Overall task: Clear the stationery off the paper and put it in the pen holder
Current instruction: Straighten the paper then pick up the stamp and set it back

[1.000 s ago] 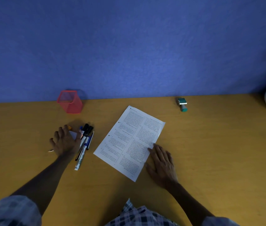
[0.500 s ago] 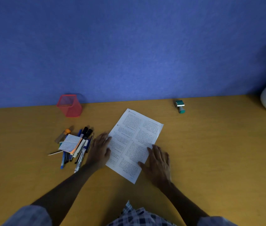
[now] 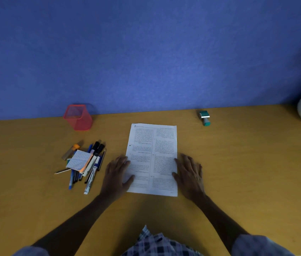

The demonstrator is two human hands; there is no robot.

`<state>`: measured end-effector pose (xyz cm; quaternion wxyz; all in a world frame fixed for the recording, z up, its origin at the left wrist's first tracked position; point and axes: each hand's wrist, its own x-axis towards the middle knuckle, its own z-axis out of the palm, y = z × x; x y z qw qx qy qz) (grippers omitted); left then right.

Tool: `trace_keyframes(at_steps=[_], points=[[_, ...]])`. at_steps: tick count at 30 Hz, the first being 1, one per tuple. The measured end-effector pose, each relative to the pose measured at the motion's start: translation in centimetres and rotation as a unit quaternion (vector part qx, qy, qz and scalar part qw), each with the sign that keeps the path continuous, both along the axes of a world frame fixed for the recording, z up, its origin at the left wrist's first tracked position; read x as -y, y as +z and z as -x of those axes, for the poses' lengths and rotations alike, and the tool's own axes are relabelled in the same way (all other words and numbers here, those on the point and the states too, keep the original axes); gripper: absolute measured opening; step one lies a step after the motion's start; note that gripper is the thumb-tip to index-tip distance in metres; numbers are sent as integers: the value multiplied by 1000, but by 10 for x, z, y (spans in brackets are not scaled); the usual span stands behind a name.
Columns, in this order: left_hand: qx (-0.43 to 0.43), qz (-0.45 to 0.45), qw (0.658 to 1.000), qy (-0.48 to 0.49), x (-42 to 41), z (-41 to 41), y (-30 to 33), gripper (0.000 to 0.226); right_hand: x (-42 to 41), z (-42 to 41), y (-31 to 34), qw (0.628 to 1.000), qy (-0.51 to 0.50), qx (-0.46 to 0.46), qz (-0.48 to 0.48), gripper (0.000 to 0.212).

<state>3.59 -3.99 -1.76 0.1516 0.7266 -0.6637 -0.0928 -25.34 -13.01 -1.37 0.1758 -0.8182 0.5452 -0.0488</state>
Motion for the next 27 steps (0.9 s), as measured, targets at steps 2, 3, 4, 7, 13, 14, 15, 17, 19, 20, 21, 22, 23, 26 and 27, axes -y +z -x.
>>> trace_keyframes(at_steps=[2, 3, 4, 7, 13, 14, 15, 17, 19, 20, 21, 22, 23, 26, 27], points=[[8, -6, 1000, -4, -2, 4, -1, 62, 5, 4, 1, 1000, 6, -8, 2, 58], [10, -8, 1000, -4, -4, 7, -1, 63, 7, 6, 1, 1000, 6, -8, 4, 57], [10, -8, 1000, -3, -6, 11, -1, 64, 8, 7, 2, 1000, 4, -7, 7, 55], [1, 1, 1000, 3, -9, 21, -1, 65, 12, 10, 2, 1000, 5, -6, 5, 54], [-5, 8, 1000, 8, -12, 27, -3, 65, 14, 14, -1, 1000, 10, 8, -6, 55], [-5, 9, 1000, 6, -12, 27, -3, 65, 14, 14, -1, 1000, 10, 11, -7, 55], [-5, 10, 1000, 5, -12, 27, -3, 65, 14, 15, -2, 1000, 11, 11, -7, 55], [-4, 13, 1000, 4, -12, 26, -4, 65, 14, 15, -3, 1000, 13, 14, -8, 55], [-2, 14, 1000, 2, -12, 25, -3, 65, 15, 16, -4, 1000, 14, 19, -9, 56], [-3, 15, 1000, 1, -12, 25, -3, 66, 16, 17, -5, 1000, 15, 20, -11, 57], [-5, 15, 1000, 2, -12, 24, -3, 67, 16, 17, -6, 1000, 17, 21, -13, 57], [-7, 15, 1000, 5, -12, 22, -3, 67, 16, 17, -7, 1000, 18, 20, -14, 57], [-7, 13, 1000, 10, -12, 20, -2, 67, 16, 17, -8, 1000, 18, 20, -13, 57], [-6, 6, 999, 31, -3, 12, 1, 67, 17, 17, -10, 1000, 16, 23, -8, 56], [-4, 1, 999, 35, 2, 9, 2, 67, 17, 17, -10, 1000, 16, 22, -7, 56]])
